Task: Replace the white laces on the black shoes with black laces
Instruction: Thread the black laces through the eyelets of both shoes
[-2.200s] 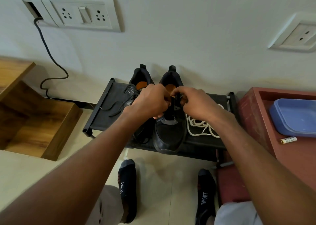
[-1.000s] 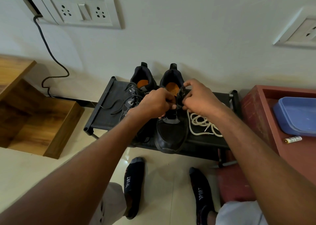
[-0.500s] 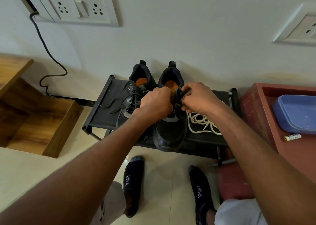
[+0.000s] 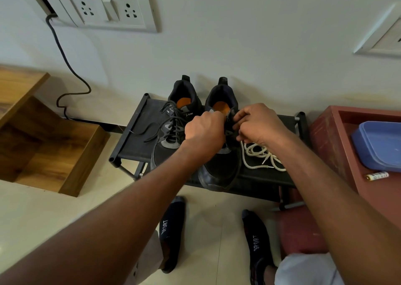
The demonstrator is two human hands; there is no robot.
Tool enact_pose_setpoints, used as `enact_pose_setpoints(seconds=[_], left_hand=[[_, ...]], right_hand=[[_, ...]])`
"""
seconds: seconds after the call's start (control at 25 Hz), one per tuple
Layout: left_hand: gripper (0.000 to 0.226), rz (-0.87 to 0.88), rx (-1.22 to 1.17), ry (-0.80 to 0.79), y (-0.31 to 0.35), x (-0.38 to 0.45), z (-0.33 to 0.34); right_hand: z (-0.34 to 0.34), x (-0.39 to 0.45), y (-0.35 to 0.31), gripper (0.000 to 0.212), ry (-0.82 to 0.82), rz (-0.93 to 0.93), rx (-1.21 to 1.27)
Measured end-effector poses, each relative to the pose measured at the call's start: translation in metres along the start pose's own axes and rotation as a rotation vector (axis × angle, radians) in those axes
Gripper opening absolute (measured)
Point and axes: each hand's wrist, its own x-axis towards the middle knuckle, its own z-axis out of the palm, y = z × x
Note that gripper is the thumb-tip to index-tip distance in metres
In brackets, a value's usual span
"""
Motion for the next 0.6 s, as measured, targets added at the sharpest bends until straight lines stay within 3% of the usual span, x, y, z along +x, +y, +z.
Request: enact_pose_setpoints(seconds=[0.16, 0.4, 0.6], left_hand=[[0.024, 0.041, 0.109, 0.015, 0.001, 0.001, -0.002], [0.008, 0.097, -0.083, -0.112, -0.002, 0.009, 0.0], [0.011, 0.194, -0.151, -0.22, -0.016, 0.013, -0.009]], right_hand=[[0.001, 0.0, 0.001, 0.035, 0.003, -0.033, -0.037], [-0.002, -0.002, -0.002, 0.038, -0.004, -0.036, -0.042], [0.002, -0.009, -0.004, 0.008, 0.008, -0.169, -0.328]])
